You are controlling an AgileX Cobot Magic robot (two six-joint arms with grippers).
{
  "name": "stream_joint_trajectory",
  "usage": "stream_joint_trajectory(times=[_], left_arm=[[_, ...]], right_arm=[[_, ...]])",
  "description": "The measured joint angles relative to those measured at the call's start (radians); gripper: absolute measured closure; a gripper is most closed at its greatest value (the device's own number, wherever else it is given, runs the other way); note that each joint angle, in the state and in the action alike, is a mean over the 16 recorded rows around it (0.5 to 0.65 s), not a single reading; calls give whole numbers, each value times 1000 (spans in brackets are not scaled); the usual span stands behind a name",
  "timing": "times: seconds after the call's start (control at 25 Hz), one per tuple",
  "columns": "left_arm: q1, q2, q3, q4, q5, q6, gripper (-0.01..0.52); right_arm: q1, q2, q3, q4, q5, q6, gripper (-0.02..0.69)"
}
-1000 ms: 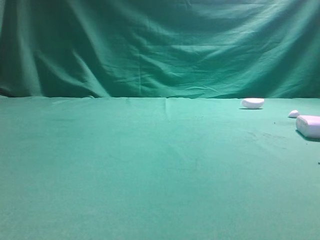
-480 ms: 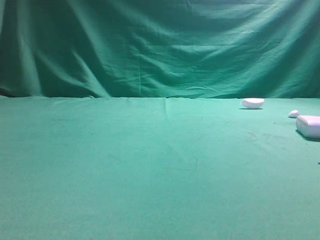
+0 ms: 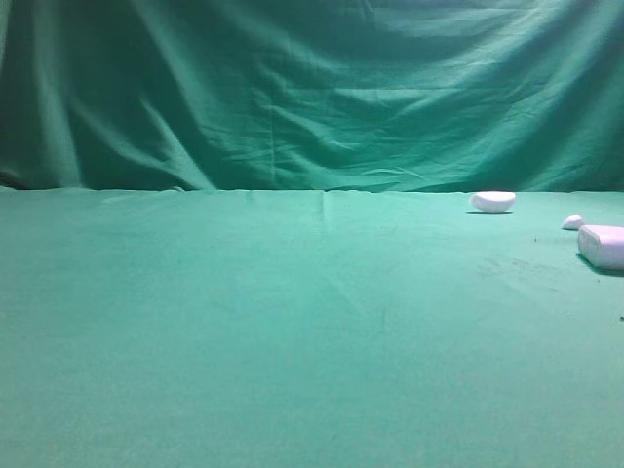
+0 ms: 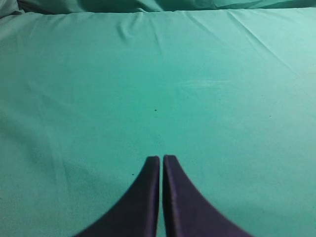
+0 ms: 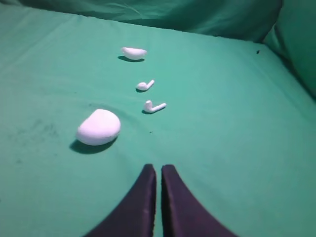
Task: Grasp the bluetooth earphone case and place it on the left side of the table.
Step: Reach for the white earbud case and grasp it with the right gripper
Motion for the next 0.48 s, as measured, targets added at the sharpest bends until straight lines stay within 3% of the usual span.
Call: stream_joint_trajectory(times=[0.24,0.48], left_arm=[[0,0,0,0,0,0,514],[0,0,0,0,0,0,514]], right_arm=[[0,13,-38,-15,-143,61,665],[0,123,-178,32,-62,176,665]])
